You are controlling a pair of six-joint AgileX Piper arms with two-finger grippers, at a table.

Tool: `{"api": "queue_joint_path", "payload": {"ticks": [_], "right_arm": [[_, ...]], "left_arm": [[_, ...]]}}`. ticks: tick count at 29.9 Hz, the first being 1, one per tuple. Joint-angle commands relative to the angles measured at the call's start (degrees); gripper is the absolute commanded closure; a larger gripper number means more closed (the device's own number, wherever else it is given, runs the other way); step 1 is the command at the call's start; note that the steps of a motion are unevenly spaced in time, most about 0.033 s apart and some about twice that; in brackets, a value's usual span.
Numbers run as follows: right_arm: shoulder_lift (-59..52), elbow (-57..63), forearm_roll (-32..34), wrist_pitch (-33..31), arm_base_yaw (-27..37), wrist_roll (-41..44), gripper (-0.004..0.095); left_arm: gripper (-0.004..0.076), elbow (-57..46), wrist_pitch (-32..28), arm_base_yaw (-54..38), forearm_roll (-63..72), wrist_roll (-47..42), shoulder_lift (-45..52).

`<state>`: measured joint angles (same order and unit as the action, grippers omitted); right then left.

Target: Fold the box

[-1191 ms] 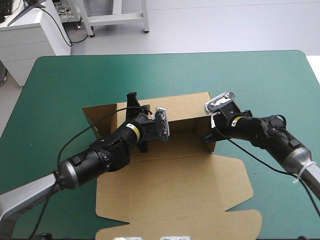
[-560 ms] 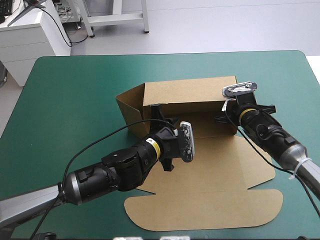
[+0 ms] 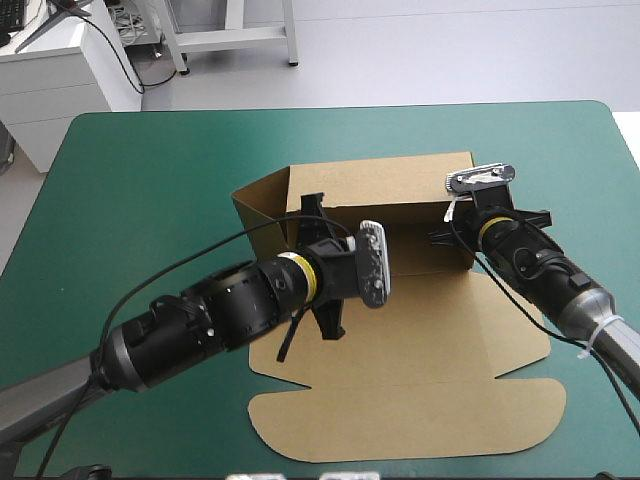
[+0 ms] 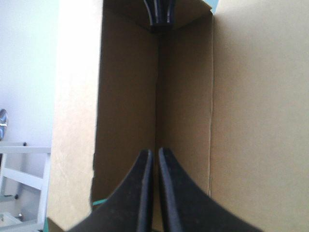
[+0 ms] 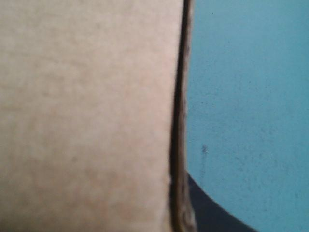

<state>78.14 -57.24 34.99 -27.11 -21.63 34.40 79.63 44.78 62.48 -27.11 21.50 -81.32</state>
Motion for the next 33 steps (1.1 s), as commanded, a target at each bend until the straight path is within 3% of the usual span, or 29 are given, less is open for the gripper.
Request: {"api": "queue_joint_path", "payload": {"ticks": [1,8,16,22,28,33], "right_arm": [[-1.66,-2.16,0.68,2.66,0.03,-0.93,0.0927],[-1.66,-2.16,-1.69,1.15,0.03,-3.34,0.0927],[-1.66,-2.16,-1.78,0.05,0.03,-3.33,0.0927],[-1.66,-2.21,-1.78,0.15,0.03,-3.33,0.0927],[-1.66,-2.21,-1.66,0.15,0.03,-3.47,0.0927],[-2.89,-3.28,-2.48,-1.06,0.03,-3.47,0.0927]], "left_arm": [[0.0706,6.68,1.33,-5.37,4.68,1.83,2.32],[0.0707,14.47,9.96,-23.99,16.68,1.51,2.42],[0.0720,13.37,16.81,-45.72,30.91,-2.23,6.36],[0.0733,2.75,9.11,-53.30,37.60,-1.20,14.28],[0.0733,-11.21,-0.10,-54.83,37.75,-3.81,22.59],[0.0733,-19.07,-1.93,-54.83,39.09,-4.05,27.81]]}}
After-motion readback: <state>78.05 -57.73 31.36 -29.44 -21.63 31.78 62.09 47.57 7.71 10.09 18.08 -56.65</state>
